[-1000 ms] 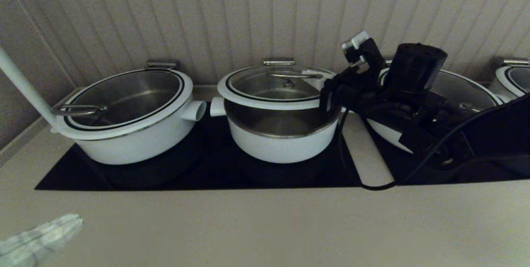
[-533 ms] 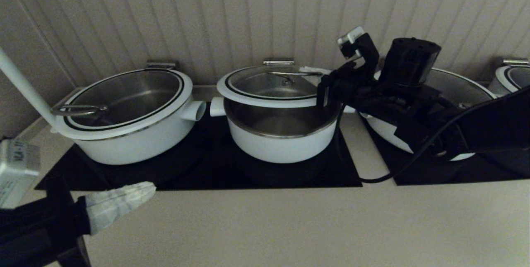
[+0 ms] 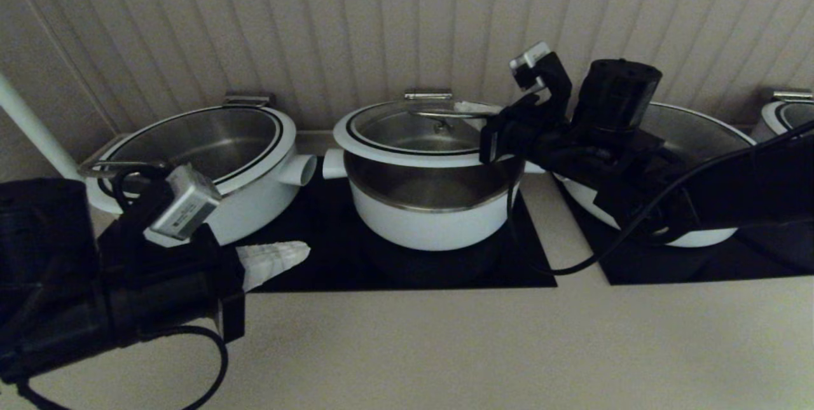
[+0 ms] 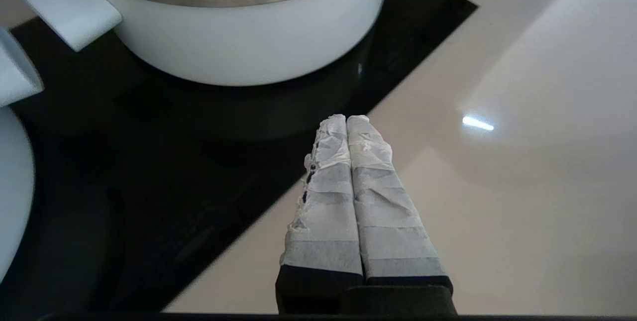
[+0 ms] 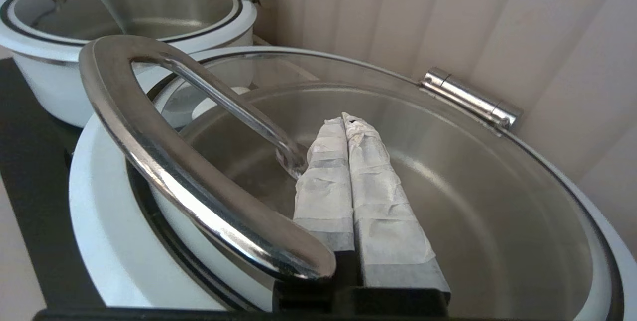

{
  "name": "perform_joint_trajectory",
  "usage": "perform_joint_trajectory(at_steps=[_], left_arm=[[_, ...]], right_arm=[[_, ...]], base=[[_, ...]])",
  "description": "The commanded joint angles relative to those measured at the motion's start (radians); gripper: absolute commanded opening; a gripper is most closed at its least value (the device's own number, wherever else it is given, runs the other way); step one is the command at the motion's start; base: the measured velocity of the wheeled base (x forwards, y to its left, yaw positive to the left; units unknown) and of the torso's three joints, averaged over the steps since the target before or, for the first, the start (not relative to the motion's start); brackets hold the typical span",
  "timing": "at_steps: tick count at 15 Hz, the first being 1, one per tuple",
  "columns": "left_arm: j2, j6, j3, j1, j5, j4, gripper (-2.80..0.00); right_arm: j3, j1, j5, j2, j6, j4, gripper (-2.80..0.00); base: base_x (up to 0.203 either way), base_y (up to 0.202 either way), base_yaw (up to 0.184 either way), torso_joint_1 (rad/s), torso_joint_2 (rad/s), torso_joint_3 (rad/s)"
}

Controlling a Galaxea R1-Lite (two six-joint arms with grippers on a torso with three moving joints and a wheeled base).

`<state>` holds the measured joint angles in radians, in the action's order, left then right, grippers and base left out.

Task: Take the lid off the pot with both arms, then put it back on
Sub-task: Hold the pot lid with the left arm

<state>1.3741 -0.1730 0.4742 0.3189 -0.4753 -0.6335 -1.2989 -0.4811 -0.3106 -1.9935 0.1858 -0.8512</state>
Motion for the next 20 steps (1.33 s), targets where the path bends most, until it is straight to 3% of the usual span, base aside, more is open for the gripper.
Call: perform_joint_trajectory(at_steps=[1,4,10,17,20], left_arm=[[0.122,-0.001,0.03,0.005,0.003,-0.057,-2.8],[0.209,0.011,0.104,0.073,0.099,-0.106,-2.8],[0.311,0.102,0.258,0.163,0.244,-0.11,-2.8],[0.393,0.127,0.341,0.176,0.354,-0.114,-2.8],[0.425,0.132,0.372,0.175,0.374,-0.172,-2.8]], right_arm=[[-0.013,-0.001,-0.002,-0.013,0.001,-0.003,-2.8],[-0.024,-0.001,-0.002,-0.024,0.001,0.001,-2.8],[-0.031,0.001,-0.002,-0.033,0.001,0.001,-2.8],[-0.054,0.0,-0.003,-0.036,0.0,0.003,-2.8],[-0.056,-0.001,-0.002,-0.036,0.0,0.003,-2.8]], base=[[0.0,0.0,0.0,0.0,0.0,0.0],[0.0,0.0,0.0,0.0,0.0,0.0],[0.0,0.0,0.0,0.0,0.0,0.0],[0.0,0.0,0.0,0.0,0.0,0.0],[0.0,0.0,0.0,0.0,0.0,0.0]])
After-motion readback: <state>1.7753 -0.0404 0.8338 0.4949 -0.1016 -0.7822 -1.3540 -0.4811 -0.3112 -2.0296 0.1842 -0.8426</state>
